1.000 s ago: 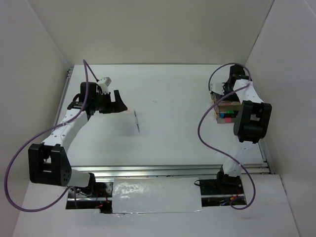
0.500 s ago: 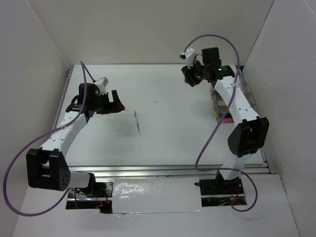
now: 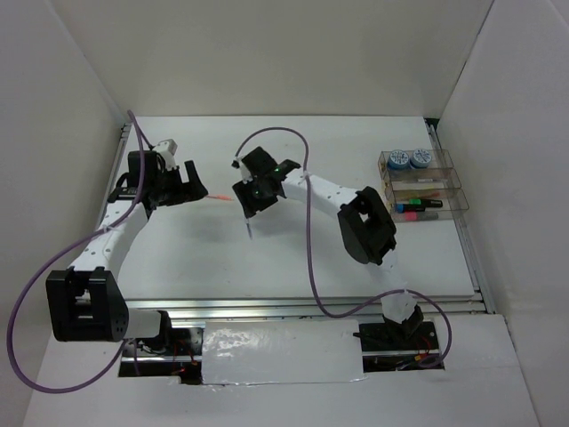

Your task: Sort the stationery into containers

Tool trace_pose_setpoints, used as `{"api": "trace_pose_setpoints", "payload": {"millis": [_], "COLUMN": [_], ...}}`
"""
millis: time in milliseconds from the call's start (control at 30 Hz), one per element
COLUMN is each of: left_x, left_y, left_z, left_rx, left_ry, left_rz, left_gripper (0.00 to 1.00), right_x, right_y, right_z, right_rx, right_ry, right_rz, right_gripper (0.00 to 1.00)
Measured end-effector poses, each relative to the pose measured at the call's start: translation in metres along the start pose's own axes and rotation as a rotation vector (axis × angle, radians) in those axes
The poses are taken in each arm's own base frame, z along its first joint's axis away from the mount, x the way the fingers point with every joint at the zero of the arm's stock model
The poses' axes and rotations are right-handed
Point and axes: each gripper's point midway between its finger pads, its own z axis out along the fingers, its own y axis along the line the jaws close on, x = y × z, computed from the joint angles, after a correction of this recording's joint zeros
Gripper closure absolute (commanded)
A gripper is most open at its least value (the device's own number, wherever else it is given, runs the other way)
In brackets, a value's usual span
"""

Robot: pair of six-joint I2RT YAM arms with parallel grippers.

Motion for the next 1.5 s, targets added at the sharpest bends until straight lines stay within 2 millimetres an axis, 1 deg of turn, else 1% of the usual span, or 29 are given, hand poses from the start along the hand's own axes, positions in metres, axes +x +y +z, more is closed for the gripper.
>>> {"api": "trace_pose_setpoints", "payload": {"millis": [33,100,200,267,367,567,667,700,767,800,867,900,1033,1100,1233,1500], "left_x": [0.0,-0.001,-0.002,-0.002,-0.002,-0.001,0.0,0.001,0.003,0.004,0.006,0.007,0.009,0.01,0.009,0.009], "left_y": [0.002,0.005,0.009,0.011,0.011,0.011,0.011,0.011,0.011,0.011,0.01,0.01,0.009,0.009,0.008,0.008], "left_z": [0.0,-0.001,-0.001,-0.001,-0.001,-0.001,0.001,0.002,0.004,0.005,0.006,0.007,0.011,0.012,0.013,0.013], "left_rx": [-0.004,-0.011,-0.018,-0.022,-0.018,-0.012,-0.011,-0.009,-0.004,-0.001,0.006,0.008,0.022,0.025,0.028,0.032], "left_ry": [-0.001,-0.003,-0.004,-0.003,-0.002,0.001,0.008,0.012,0.02,0.026,0.035,0.038,0.055,0.061,0.063,0.061], "left_rz": [-0.003,-0.01,-0.018,-0.021,-0.023,-0.026,-0.028,-0.03,-0.032,-0.033,-0.036,-0.037,-0.042,-0.044,-0.044,-0.044], "left_gripper": [0.01,0.01,0.01,0.01,0.01,0.01,0.01,0.01,0.01,0.01,0.01,0.01,0.01,0.01,0.01,0.01], "right_x": [0.003,0.001,-0.008,-0.011,-0.016,0.008,0.013,0.014,0.013,0.013,0.014,0.015,0.016,0.017,0.025,0.05], "right_y": [0.009,0.022,0.032,0.032,0.028,0.025,0.024,0.024,0.022,0.022,0.02,0.019,0.016,0.014,0.004,-0.04], "right_z": [0.006,0.01,0.012,0.012,0.021,0.049,0.054,0.055,0.055,0.055,0.055,0.055,0.054,0.053,0.045,0.016], "right_rx": [0.0,-0.006,-0.01,0.002,0.042,0.072,0.078,0.078,0.081,0.08,0.073,0.07,0.037,0.027,0.027,0.113], "right_ry": [0.009,0.005,-0.018,-0.027,-0.041,0.025,0.039,0.04,0.04,0.04,0.044,0.048,0.057,0.06,0.075,0.128], "right_rz": [-0.006,-0.015,-0.014,-0.011,-0.015,-0.023,-0.024,-0.025,-0.023,-0.021,-0.018,-0.015,-0.005,-0.003,-0.021,-0.127], "right_gripper": [0.39,0.38,0.38,0.38,0.38,0.41,0.46,0.53,0.62,0.69,0.77,0.84,0.97,1.0,1.0,1.0]}}
